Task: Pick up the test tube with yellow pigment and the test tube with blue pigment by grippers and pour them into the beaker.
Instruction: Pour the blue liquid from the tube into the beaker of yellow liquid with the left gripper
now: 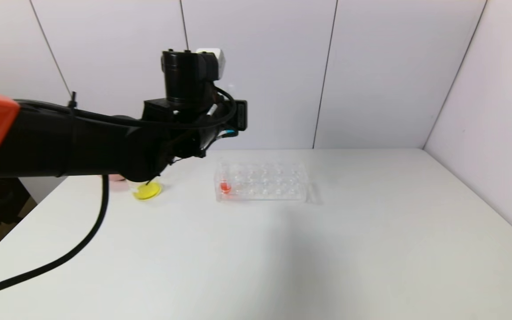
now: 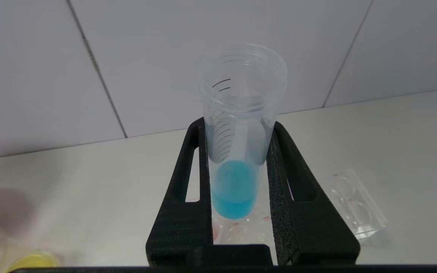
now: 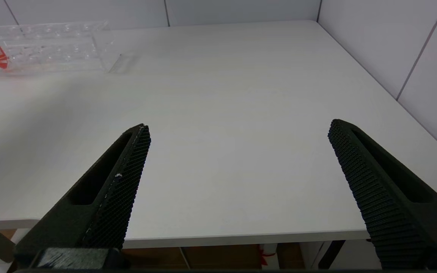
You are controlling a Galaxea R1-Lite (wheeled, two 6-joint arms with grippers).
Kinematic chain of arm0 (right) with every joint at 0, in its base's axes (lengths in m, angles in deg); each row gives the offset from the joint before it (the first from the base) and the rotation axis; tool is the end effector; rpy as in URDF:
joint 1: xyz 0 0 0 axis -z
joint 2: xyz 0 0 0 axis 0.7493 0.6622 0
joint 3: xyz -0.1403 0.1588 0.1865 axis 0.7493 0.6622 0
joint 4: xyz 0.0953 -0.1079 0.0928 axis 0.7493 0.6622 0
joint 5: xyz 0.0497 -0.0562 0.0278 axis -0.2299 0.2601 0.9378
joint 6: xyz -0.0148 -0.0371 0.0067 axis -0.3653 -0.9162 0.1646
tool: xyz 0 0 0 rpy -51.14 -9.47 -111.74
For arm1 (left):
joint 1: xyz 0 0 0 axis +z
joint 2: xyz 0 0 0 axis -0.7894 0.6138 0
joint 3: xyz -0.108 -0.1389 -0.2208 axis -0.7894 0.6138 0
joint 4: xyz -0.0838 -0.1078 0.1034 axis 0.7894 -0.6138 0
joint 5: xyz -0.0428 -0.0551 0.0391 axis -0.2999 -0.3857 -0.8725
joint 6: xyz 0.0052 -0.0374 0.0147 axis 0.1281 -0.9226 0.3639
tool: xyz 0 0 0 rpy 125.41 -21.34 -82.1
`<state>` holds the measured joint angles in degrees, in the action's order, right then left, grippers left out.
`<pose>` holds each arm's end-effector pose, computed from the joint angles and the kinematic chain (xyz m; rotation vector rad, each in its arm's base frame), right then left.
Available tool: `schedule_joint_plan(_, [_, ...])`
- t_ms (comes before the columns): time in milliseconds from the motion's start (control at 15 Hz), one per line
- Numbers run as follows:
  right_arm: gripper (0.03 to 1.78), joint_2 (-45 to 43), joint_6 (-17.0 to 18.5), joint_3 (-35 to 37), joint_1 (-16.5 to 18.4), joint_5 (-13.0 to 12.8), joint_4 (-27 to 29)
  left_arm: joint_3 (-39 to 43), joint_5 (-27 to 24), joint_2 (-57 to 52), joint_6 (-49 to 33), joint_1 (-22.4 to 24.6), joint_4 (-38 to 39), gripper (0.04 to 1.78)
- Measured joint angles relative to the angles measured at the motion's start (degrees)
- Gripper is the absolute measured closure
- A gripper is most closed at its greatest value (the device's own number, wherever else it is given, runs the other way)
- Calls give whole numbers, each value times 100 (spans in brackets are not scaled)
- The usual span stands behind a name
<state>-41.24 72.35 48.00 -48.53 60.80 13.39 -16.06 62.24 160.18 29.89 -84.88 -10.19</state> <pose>-0.0079 -0.0006 0.0762 0.0552 -0.0032 -0.0156 0.3269 -0.1936 0.2563 -0.0453 0.0636 -0.2137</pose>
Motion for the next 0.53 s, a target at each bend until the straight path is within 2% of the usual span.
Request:
schedule_joint_plan(133, [10, 0, -2, 0, 0, 0, 0, 452, -72, -425, 73, 364, -1, 138])
schedule_joint_plan(533, [10, 0, 0, 0, 0, 2, 0, 1535, -850, -1387, 195, 1753, 49, 138])
